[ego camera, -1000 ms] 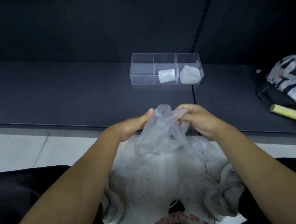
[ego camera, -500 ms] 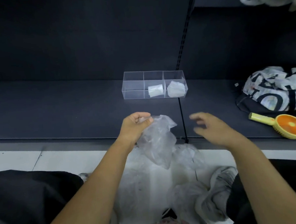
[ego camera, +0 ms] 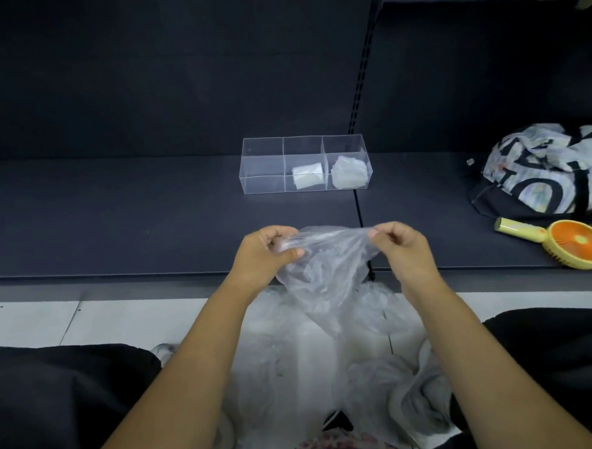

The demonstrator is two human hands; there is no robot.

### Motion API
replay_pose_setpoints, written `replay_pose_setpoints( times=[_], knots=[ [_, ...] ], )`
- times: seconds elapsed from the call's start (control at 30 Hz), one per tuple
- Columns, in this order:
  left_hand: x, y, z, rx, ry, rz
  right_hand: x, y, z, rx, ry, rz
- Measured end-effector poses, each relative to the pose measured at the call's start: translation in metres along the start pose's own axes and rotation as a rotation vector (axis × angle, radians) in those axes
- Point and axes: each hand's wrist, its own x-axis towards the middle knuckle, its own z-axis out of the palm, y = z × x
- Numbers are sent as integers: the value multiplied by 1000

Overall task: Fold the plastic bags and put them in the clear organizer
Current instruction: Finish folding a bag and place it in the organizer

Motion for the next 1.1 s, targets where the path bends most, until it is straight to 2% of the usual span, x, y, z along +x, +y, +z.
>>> replay_pose_setpoints(
  times=[0.13, 0.23, 0.3, 0.4, 0.43, 0.47, 0.57, 0.63, 0.67, 0.77, 0.87, 1.0, 1.1],
  knots=[
    [7, -7, -10, 96, 23, -26, 4, 3, -6, 43, 24, -25],
    [9, -10, -19, 88, 34, -68, 5, 4, -5, -95, 198, -132],
    [11, -13, -29, 137, 104, -115, 5, 2, -6, -142, 276, -172],
    [16, -13, -35, 292, 250, -130, 7, -1, -4, -174, 224, -199],
    [18, -8, -30, 308, 237, -91, 7, -4, 0, -179, 171, -208],
    [19, 0, -23, 283, 159, -46, 6, -8, 6, -180, 109, -220],
    [19, 26, 13, 175, -234, 8, 5, -18, 30, -169, -64, -255],
    [23, 33, 28, 68, -330, -17, 8, -21, 36, -133, -165, -212],
    [25, 34, 30, 0, -291, -44, 12, -21, 35, -120, -206, -174],
    [39, 23, 22, -81, -40, -143, 29, -11, 17, -171, -254, -41],
    [53, 4, 9, -127, 137, -202, 49, 11, -7, -249, -129, 48],
    [76, -23, 2, -192, 272, -258, 69, 36, -21, -148, 47, 160],
    [95, -41, -3, -169, 385, -284, 83, 49, -22, -114, 105, 178]
  ],
)
